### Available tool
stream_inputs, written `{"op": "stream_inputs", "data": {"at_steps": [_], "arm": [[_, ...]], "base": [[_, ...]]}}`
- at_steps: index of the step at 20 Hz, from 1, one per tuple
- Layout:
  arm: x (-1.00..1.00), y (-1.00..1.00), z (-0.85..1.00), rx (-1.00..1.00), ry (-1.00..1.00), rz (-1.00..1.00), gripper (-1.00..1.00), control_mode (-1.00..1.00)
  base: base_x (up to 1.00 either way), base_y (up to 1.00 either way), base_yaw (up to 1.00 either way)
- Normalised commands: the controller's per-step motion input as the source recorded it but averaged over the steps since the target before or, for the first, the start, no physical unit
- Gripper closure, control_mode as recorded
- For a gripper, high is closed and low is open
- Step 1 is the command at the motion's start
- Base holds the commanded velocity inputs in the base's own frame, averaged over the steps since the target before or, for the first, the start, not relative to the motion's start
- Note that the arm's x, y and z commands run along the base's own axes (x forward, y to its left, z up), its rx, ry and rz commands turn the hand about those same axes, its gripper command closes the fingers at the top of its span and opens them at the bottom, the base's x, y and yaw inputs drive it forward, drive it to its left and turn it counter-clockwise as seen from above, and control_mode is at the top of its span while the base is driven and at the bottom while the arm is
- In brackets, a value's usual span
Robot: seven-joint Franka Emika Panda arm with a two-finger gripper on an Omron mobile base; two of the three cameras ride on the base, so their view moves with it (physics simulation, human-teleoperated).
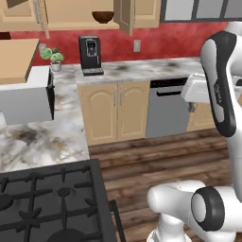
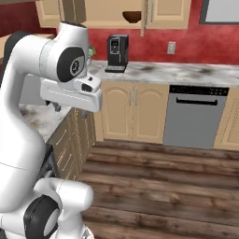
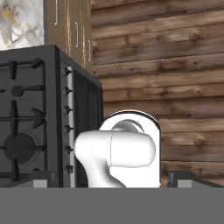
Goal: Move the bowls from the cabinet to the plates on the dining table.
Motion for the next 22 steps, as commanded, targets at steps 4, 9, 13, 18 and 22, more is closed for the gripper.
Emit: {"op": "stream_inputs", "data": {"at_steps": [4,9,13,18,22], "arm": [[0.0,0.0,0.0,0.0,0.0,0.0,-1.0,1.0],[0.0,0.0,0.0,0.0,0.0,0.0,-1.0,1.0],[0.0,0.0,0.0,0.0,0.0,0.0,-1.0,1.0],[0.0,0.0,0.0,0.0,0.0,0.0,-1.0,1.0],[0.0,0.0,0.0,0.0,0.0,0.0,-1.0,1.0]], "base": [[1.0,0.0,0.14],[1.0,0.0,0.14],[1.0,0.0,0.14],[0.94,0.0,0.15],[0.77,0.03,0.15]]}}
